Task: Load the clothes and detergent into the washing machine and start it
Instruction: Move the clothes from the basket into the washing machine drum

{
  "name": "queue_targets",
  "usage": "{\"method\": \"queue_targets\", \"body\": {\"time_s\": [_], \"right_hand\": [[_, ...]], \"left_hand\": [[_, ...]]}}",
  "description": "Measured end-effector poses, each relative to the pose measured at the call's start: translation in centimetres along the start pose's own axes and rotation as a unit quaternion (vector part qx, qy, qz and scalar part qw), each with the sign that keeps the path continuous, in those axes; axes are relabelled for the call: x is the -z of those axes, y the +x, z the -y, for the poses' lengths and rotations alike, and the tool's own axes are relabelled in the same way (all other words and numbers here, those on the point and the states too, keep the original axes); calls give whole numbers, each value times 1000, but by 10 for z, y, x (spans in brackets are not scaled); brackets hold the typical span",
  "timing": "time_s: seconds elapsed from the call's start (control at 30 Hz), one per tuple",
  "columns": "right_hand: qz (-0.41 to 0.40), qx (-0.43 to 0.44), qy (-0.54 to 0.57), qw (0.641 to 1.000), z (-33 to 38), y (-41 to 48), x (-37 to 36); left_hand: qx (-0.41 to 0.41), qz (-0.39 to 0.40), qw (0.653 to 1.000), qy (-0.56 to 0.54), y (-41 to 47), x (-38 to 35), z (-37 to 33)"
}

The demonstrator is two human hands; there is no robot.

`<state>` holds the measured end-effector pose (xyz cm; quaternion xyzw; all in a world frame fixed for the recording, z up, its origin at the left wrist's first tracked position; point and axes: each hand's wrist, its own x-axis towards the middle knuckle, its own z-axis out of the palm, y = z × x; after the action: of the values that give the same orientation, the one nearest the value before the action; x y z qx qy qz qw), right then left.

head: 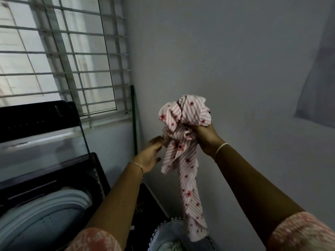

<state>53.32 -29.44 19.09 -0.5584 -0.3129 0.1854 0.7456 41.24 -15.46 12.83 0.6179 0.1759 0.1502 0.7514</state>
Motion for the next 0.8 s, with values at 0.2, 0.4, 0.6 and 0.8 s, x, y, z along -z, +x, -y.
{"method": "queue_targets", "body": {"time_s": [0.2, 0.4, 0.6, 0.8], "right_hand": [[-14, -25, 63, 998, 7, 24, -14], [-29, -40, 85, 995, 17, 36, -24], [-103, 42, -69, 991, 9, 42, -6], [-117, 21, -268, 956, -14, 32, 11]], "left_hand": [[-30, 11, 985, 172, 3, -33, 27], [85, -29, 971, 221, 11, -31, 61], [85, -73, 994, 17, 11, -8, 45], [26, -97, 986, -131, 17, -15, -16]]}}
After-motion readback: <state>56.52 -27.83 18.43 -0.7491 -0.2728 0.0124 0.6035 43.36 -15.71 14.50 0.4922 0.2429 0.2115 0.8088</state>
